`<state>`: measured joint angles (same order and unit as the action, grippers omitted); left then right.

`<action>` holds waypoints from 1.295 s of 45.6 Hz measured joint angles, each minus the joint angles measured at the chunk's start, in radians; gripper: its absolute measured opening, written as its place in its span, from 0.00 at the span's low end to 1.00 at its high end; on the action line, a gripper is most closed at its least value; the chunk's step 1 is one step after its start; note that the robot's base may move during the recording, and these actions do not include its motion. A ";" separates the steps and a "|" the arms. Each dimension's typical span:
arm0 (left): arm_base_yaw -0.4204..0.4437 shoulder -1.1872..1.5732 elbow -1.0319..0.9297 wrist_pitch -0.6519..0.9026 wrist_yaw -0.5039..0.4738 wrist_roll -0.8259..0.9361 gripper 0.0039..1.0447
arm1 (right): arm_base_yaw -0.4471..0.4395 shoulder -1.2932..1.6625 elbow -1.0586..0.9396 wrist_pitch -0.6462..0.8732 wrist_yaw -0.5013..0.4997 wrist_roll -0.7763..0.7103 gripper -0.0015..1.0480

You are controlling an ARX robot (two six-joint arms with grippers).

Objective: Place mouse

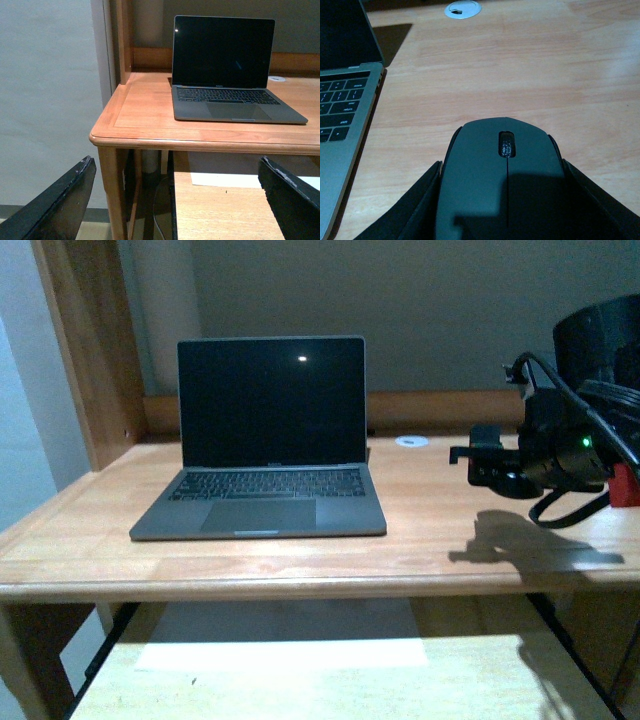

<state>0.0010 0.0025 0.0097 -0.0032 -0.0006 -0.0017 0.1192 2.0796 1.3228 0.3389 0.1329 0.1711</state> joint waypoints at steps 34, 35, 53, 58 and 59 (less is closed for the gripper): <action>0.000 0.000 0.000 0.000 0.000 0.000 0.94 | -0.056 0.290 0.353 -0.170 0.030 0.053 0.61; 0.000 0.000 0.000 0.000 0.000 0.000 0.94 | -0.056 0.301 0.367 -0.174 0.031 0.053 0.61; 0.000 0.000 0.000 0.000 0.000 0.000 0.94 | -0.064 0.349 0.447 -0.205 0.040 0.049 0.67; 0.000 0.000 0.000 0.000 0.000 0.000 0.94 | -0.064 0.333 0.415 -0.144 0.032 0.048 0.89; 0.000 0.000 0.000 0.000 0.000 0.000 0.94 | -0.064 0.329 0.409 -0.139 0.031 0.048 0.90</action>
<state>0.0010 0.0025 0.0097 -0.0032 -0.0010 -0.0017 0.0551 2.4088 1.7317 0.1997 0.1642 0.2195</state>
